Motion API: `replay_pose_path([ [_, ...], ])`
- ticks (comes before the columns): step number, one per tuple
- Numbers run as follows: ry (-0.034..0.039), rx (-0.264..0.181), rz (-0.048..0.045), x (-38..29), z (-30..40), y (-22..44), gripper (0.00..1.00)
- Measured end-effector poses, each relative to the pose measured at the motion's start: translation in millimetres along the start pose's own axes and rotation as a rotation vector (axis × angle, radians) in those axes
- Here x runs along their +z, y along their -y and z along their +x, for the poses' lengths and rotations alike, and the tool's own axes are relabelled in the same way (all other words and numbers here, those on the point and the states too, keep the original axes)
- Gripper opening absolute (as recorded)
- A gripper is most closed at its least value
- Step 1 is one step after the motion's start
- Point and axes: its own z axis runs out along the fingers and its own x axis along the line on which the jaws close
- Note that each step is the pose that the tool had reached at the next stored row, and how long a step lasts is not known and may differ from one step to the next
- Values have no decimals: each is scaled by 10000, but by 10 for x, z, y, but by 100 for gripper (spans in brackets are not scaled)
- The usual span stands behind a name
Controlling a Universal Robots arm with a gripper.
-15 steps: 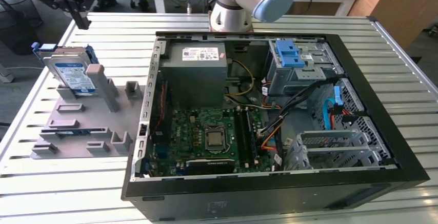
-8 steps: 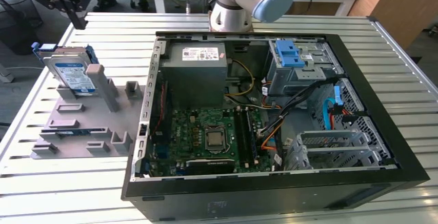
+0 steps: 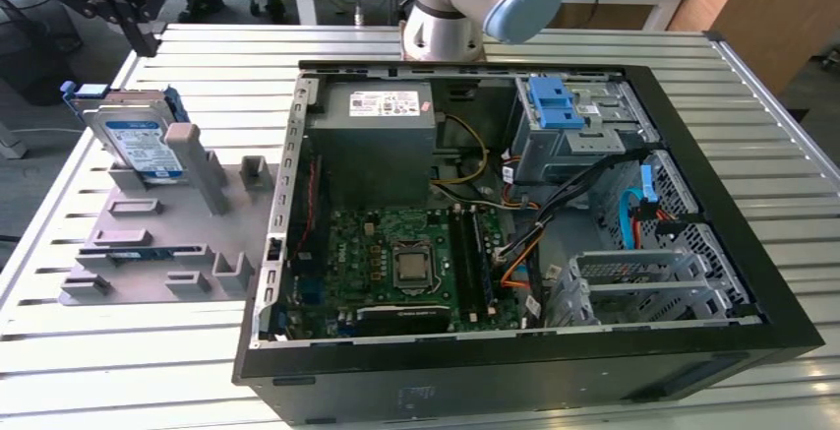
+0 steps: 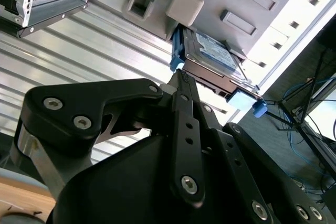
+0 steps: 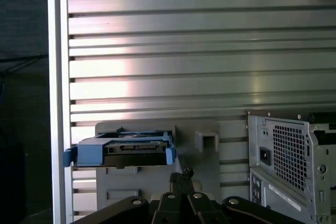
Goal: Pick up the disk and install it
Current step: 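Reach for the disk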
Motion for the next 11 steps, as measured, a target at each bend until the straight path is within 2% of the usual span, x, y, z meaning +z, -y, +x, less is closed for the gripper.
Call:
replay_pose_path([
  [11, 0, 0, 0, 1, 83, 3, 11],
])
